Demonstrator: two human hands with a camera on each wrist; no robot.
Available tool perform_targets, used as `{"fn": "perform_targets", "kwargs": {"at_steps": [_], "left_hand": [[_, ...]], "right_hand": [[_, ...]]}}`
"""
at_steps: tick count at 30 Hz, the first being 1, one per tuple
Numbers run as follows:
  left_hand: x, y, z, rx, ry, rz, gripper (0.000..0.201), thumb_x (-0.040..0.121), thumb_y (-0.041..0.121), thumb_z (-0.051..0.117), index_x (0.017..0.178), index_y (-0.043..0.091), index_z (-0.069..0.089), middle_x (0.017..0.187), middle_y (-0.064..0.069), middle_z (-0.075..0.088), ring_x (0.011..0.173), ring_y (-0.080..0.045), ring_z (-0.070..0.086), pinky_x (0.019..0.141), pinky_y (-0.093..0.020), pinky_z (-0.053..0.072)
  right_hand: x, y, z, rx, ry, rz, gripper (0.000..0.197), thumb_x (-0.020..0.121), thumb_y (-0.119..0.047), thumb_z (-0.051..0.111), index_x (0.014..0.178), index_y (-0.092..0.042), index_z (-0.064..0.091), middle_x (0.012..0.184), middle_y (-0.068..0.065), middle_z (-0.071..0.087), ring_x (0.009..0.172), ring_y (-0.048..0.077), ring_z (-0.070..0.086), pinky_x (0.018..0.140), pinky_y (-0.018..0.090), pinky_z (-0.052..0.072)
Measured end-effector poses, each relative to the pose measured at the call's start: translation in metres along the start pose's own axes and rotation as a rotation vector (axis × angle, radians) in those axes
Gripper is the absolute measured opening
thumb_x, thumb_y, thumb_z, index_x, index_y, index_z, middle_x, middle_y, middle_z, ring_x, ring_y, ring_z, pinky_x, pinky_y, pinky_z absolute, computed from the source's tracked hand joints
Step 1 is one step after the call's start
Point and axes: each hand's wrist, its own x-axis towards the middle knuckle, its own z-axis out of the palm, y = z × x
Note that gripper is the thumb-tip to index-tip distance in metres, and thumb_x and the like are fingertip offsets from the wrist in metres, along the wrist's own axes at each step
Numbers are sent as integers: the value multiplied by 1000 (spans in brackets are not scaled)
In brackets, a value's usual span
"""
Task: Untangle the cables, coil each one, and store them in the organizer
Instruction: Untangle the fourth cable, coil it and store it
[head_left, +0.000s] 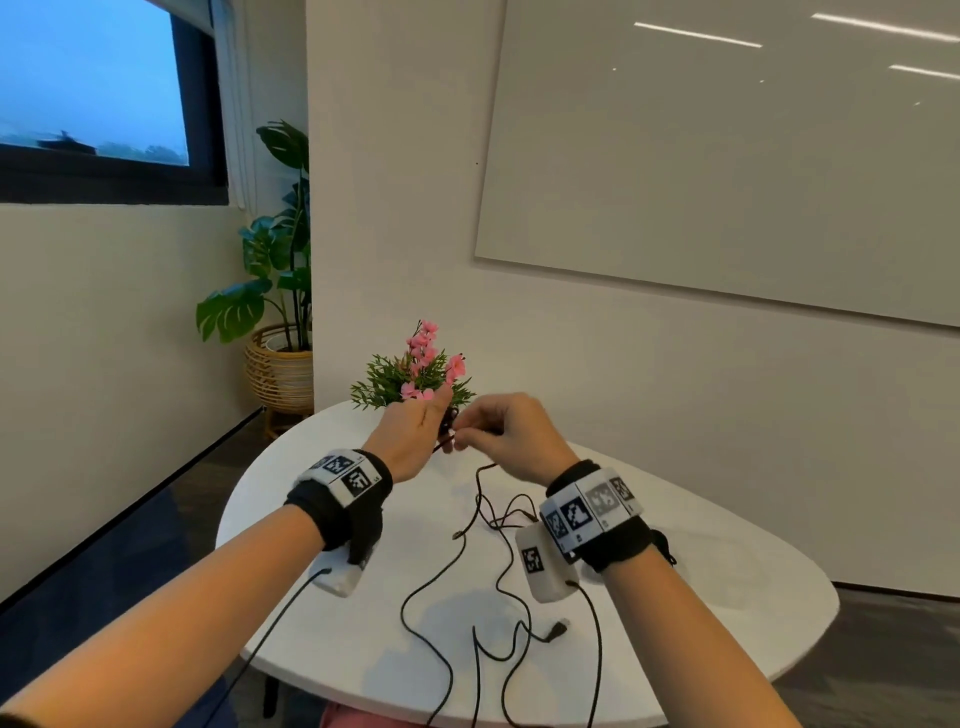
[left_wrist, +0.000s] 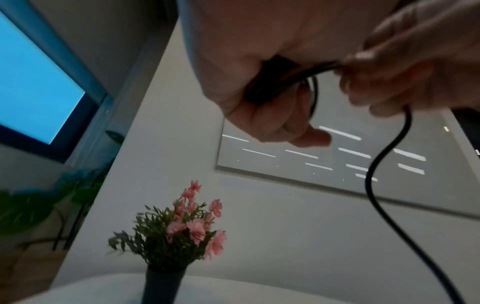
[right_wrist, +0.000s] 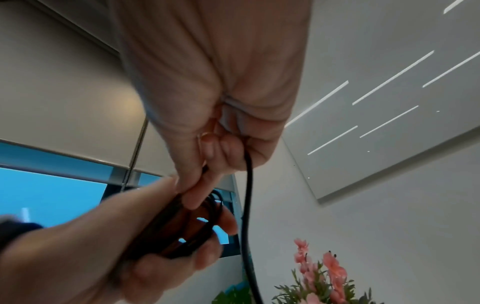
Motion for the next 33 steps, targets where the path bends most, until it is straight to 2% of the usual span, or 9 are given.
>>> {"fn": "perform_targets", "kwargs": {"at_steps": [4, 6, 9, 15, 22, 26, 28, 30, 33], "left_hand": [[-1, 6, -5, -330, -287, -128, 74, 88, 66, 29, 86, 5, 70, 63, -2, 65, 41, -5, 43, 41, -14, 32], [1, 8, -10, -351, -371, -118, 50, 88, 50, 54, 91, 2, 67, 63, -1, 60, 45, -8, 41, 43, -17, 30], [5, 8, -18, -494, -422, -153, 22, 93, 24, 56, 93, 2, 62, 65, -1, 57, 48, -10, 42, 46, -19, 34], [2, 12, -12, -839, -281, -230, 26, 99, 24, 42, 95, 5, 60, 94, -10, 71, 88, -19, 69, 75, -27, 57], [4, 6, 1, -901, -116, -293, 33, 100, 29, 37, 102, 5, 59, 115, -7, 65, 111, -16, 61, 88, -31, 53], [8, 8, 6, -1075, -33, -284, 35, 102, 31, 29, 109, 14, 58, 126, -6, 61, 119, -15, 55, 105, -40, 38], [14, 11, 4, -1140, 57, -280, 39, 103, 32, 26, 113, 9, 56, 117, -10, 65, 109, -16, 63, 98, -41, 44], [19, 16, -4, -1223, 185, -317, 32, 102, 31, 30, 97, 10, 53, 86, -6, 67, 79, -15, 70, 75, -39, 56], [29, 12, -23, -1098, 382, -361, 29, 101, 34, 36, 77, 19, 43, 64, 4, 47, 40, -5, 41, 38, -19, 39]], "right_hand": [[16, 9, -13, 54, 106, 68, 22, 67, -16, 83, 80, -8, 67, 71, 6, 70, 66, 13, 66, 68, 26, 57], [21, 13, -16, 140, 131, 93, 23, 65, -16, 85, 76, -9, 66, 62, 1, 65, 58, 8, 61, 61, 21, 53], [24, 19, -16, 307, 155, 135, 18, 68, -10, 82, 75, -6, 65, 58, 0, 61, 46, 2, 50, 48, 14, 41], [18, 30, -5, 587, 126, 213, 8, 83, -7, 68, 79, -3, 63, 56, 1, 59, 46, 10, 45, 48, 19, 38], [8, 36, 7, 662, 171, 323, 3, 91, -10, 58, 88, -8, 58, 62, 3, 52, 53, 15, 55, 70, 37, 54], [-1, 29, 26, 722, 116, 350, 10, 94, -15, 54, 84, -11, 55, 62, 0, 47, 43, 9, 43, 52, 28, 53], [-5, 29, 39, 620, 61, 358, 22, 96, -26, 50, 79, -13, 56, 60, 0, 47, 41, 8, 38, 46, 24, 45], [-10, 33, 47, 453, -30, 347, 36, 97, -36, 45, 72, -14, 59, 54, -3, 46, 41, 8, 39, 47, 25, 40], [-18, 33, 43, 203, -163, 309, 43, 94, -47, 46, 65, -19, 62, 54, -4, 43, 41, 3, 37, 46, 19, 34]]}}
